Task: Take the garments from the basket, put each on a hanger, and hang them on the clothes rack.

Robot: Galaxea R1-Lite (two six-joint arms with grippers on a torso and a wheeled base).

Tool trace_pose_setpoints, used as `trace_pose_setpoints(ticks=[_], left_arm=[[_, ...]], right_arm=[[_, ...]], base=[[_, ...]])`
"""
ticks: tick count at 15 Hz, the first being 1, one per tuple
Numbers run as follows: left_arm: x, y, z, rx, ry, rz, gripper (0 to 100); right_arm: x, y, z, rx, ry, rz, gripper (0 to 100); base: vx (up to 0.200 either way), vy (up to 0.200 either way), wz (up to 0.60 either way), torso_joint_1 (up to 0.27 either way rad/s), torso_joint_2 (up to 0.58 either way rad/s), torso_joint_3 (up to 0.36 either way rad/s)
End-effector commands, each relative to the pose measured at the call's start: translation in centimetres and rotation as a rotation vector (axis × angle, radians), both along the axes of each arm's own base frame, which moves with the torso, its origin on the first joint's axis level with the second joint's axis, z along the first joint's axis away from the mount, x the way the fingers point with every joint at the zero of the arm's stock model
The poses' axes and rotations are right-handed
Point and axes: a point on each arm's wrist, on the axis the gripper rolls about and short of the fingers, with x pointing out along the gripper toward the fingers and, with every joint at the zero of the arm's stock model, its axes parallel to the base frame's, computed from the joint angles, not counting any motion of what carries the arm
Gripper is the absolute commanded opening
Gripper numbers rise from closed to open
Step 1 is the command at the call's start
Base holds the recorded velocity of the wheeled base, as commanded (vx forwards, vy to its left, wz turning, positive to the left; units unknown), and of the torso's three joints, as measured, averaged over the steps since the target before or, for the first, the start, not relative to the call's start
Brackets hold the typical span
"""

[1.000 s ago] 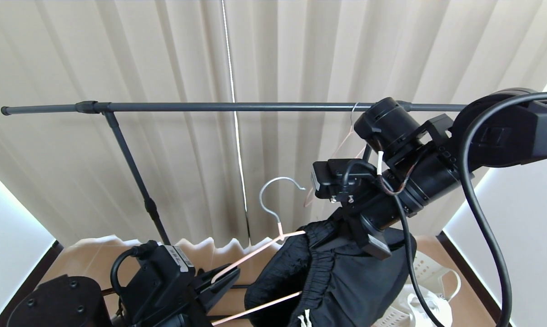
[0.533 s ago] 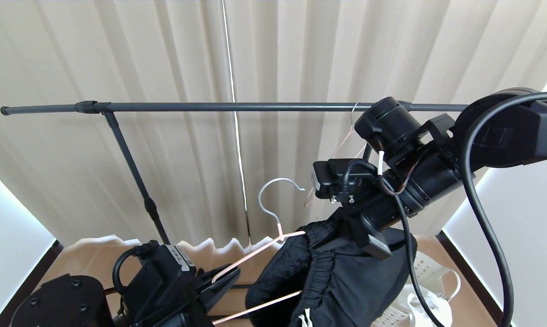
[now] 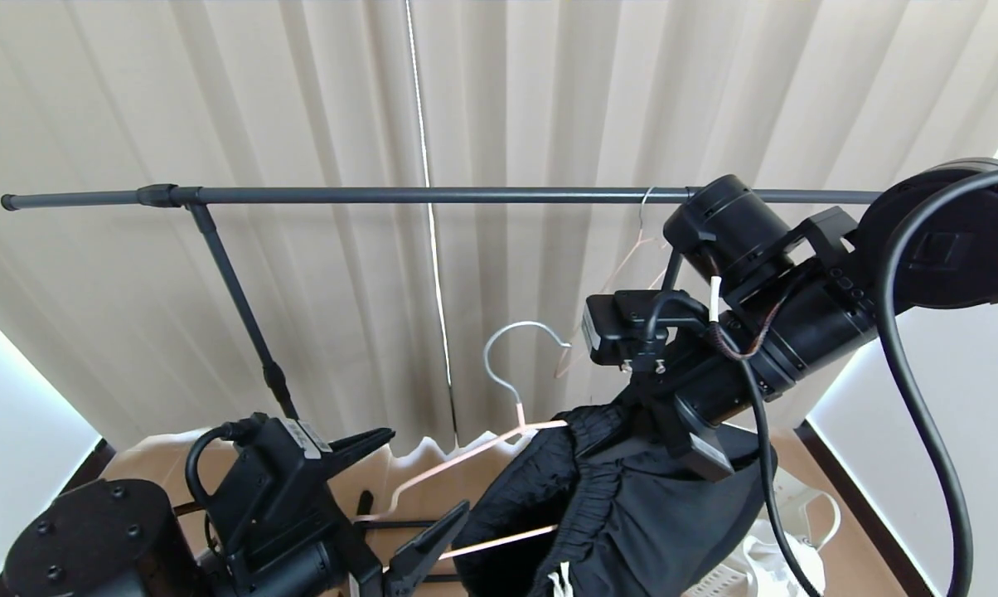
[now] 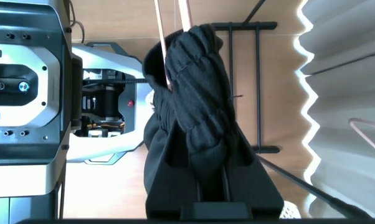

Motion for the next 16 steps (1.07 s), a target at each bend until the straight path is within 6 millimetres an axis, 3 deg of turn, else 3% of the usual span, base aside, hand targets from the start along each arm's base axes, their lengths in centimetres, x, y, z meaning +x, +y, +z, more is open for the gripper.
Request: trace_pose_setpoints(ticks=[1, 10, 16], left_arm=[[0.7, 0.8, 0.2, -0.023, 0.001, 0.023, 100], [3.4, 4.9, 2.6, -0.194, 0.014, 0.044, 100], [5.9, 4.6, 2.3, -0.256, 0.312, 0.084, 100]], right_arm=[[0.3, -1.1, 0.4, 0.007, 0.0, -0.045, 0], [1.3, -3.3, 1.5, 0.017, -0.037, -0.167, 0], [0.8, -3.1, 3.5, -0.009, -0.224, -0.368, 0]], base=[[0.0, 0.0, 0.0, 0.0, 0.0, 0.0], [0.0, 0.0, 0.0, 0.0, 0.0, 0.0], [0.0, 0.0, 0.0, 0.0, 0.0, 0.0]])
